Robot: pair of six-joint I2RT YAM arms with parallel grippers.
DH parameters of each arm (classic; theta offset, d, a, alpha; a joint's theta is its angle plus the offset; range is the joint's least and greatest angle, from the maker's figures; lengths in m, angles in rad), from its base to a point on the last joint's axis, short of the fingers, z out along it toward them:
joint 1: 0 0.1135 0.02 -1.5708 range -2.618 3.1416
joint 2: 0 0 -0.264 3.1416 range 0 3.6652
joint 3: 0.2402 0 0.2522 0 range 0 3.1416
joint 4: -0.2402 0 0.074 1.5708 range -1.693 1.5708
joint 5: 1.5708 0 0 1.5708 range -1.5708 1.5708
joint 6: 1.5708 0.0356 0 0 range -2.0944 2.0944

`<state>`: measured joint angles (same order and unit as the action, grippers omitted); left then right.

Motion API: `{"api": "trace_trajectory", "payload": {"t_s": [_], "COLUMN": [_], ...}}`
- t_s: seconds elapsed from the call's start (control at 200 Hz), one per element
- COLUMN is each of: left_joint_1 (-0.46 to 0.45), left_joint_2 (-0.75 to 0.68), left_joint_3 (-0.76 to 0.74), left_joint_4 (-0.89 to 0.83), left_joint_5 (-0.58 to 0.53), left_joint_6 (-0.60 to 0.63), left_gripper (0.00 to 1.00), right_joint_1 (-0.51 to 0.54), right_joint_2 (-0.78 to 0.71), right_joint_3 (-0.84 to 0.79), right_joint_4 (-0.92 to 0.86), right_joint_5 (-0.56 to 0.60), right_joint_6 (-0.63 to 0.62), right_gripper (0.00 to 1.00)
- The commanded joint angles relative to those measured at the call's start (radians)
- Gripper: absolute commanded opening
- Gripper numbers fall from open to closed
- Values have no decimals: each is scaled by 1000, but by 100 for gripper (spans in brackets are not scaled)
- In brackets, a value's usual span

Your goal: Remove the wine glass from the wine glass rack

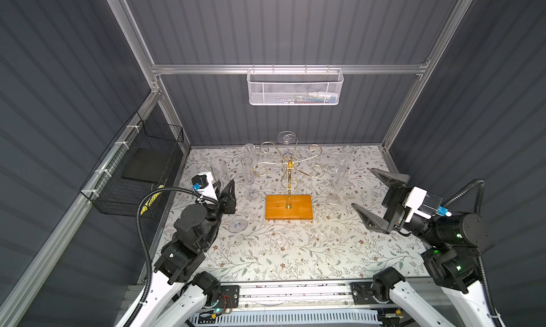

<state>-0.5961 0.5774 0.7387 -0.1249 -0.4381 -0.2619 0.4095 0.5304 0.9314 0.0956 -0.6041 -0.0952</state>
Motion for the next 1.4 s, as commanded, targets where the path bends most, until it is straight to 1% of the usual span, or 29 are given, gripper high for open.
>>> {"api": "trace_trajectory", "payload": {"t_s": [0.0, 0.19, 0.335, 0.495, 0.78, 1.006, 1.391], "left_joint_1": [2, 3, 2, 1, 1, -1, -2], "left_joint_2": [-14, 33, 74, 180, 368, 564, 894], "left_joint_3": [-56, -189, -305, -387, -451, -504, -502], "left_joint_4": [211, 424, 594, 755, 986, 1248, 1638], "left_joint_5": [-66, -74, -77, -74, -65, -71, -56], "left_joint_6": [47, 113, 138, 159, 192, 230, 301], "left_gripper": [40, 40, 38, 36, 35, 35, 35], "right_joint_1": [2, 2, 2, 1, 1, 0, -2], "right_joint_2": [-15, -26, -36, -46, -29, -6, 28], "right_joint_3": [-19, -43, -59, -89, -137, -149, -138], "right_joint_4": [-5, -7, -21, -24, 11, 32, 31], "right_joint_5": [27, 42, 53, 72, 78, 75, 79], "right_joint_6": [-16, -32, -57, -83, -93, -111, -136], "right_gripper": [99, 99, 99, 99, 99, 99, 99]}}
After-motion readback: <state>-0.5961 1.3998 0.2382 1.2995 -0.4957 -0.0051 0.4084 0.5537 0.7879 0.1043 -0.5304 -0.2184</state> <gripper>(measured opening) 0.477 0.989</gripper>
